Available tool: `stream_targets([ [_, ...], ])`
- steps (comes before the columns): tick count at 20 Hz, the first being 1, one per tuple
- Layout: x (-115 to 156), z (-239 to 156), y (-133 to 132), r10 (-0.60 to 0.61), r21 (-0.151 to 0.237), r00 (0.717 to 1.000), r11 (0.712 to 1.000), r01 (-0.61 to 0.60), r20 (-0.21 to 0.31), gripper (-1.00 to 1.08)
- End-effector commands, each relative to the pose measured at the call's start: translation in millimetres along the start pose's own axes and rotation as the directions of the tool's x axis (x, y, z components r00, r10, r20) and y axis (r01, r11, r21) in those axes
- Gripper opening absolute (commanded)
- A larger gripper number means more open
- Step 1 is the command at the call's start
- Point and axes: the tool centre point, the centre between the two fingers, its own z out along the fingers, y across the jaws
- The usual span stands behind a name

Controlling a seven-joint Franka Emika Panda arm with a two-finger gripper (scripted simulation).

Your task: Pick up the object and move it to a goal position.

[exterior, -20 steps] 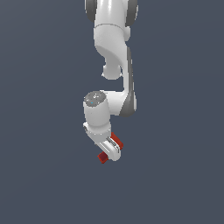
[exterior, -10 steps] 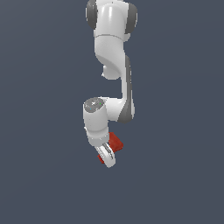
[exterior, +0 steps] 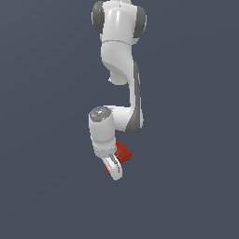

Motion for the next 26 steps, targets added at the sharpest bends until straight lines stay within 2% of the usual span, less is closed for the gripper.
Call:
stream_targets([
  [1,0,8,1,0.002,0.000,1.000,1.000,-0.002,0.000,1.08],
  [8,0,21,1,0.004,0.000,1.000,1.000,-0.004,0.000,1.08],
  [9,0,21,1,0.004,0.000,1.000,1.000,-0.004,0.000,-1.00],
  [26,2,7,-2,0.004,0.003,1.000,1.000,-0.004,-0.001,-1.00],
])
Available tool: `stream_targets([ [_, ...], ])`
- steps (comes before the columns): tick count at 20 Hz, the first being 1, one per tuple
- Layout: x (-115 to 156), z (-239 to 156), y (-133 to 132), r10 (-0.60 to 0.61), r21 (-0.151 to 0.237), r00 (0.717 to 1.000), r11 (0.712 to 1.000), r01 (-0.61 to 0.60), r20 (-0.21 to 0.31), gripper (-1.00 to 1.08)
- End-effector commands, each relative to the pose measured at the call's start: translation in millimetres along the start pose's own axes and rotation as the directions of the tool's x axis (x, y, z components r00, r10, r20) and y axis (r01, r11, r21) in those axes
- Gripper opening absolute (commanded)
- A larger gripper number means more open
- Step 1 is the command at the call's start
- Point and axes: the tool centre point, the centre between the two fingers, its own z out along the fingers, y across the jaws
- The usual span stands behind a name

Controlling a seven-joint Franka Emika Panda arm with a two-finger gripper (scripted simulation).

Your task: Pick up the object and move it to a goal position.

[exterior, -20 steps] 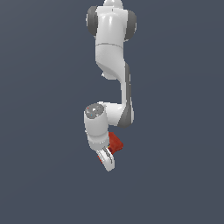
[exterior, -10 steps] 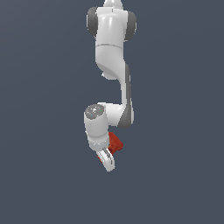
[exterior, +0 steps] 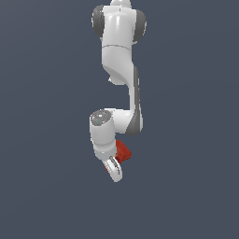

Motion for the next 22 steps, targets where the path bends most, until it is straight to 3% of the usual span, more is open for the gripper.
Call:
stream_targets([
  [1,2,-11,-4,0.000,0.005,1.000,1.000,0.000,-0.003,-1.00],
  [9,9,-65,-10,0.001,0.005,1.000,1.000,-0.001,-0.002,-1.00],
  [22,29,-214,-28,0.004,0.004,1.000,1.000,-0.004,-0.002,-1.00],
])
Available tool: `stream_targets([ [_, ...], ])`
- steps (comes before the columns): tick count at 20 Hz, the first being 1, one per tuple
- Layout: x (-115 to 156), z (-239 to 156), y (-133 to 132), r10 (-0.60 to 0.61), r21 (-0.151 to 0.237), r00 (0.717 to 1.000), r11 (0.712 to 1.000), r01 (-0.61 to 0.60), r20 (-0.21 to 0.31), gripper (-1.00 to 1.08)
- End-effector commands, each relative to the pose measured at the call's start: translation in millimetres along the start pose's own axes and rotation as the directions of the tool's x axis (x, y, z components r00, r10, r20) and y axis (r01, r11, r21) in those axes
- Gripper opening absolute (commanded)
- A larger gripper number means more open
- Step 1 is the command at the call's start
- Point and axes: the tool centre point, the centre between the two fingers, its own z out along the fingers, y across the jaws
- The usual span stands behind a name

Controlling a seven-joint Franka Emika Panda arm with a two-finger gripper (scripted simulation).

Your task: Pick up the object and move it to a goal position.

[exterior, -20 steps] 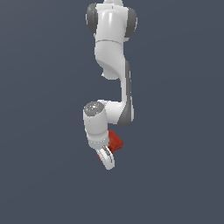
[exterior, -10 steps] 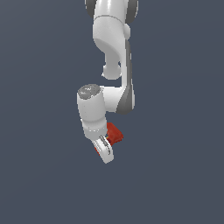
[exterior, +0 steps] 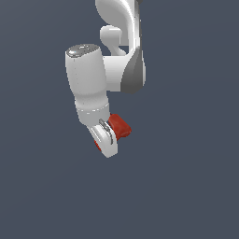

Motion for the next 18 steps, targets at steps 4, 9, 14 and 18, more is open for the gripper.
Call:
stream_targets([
  [4,10,-67,-10,0.001,0.002,1.000,1.000,-0.001,-0.003,-1.00],
  [9,18,-124,-18,0.000,0.001,1.000,1.000,0.000,-0.004,-1.00],
  [14,25,-167,-26,-0.001,0.001,1.000,1.000,0.001,-0.004,-1.00],
  [18,28,-191,-31,-0.002,0.001,1.000,1.000,0.002,-0.004,-1.00],
])
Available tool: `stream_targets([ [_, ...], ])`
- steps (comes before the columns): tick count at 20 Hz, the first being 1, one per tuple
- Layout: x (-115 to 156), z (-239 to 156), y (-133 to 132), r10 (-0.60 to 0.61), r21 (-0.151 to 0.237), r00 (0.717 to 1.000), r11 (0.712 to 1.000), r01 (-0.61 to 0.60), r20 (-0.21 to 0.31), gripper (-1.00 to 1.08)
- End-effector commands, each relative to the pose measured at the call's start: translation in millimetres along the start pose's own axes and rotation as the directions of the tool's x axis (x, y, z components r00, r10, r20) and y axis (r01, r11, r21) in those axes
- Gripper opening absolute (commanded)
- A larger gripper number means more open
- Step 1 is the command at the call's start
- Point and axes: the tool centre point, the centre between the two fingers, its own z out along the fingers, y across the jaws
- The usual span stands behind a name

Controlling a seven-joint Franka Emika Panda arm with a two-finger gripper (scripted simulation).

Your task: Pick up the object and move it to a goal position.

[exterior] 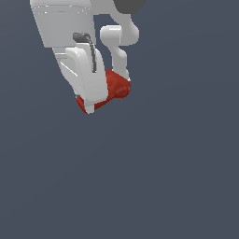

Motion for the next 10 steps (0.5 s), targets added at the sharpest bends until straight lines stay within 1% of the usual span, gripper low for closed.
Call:
stream_targets([
  [1,2,-15,-3,-0.001,0.003,1.000,1.000,0.001,-0.001,-1.00],
  [5,4,-27,-6,-0.002,0.003,1.000,1.000,0.002,-0.001,-1.00],
  [10,6,-31,-8,-0.002,0.003,1.000,1.000,0.002,0.000,-1.00],
])
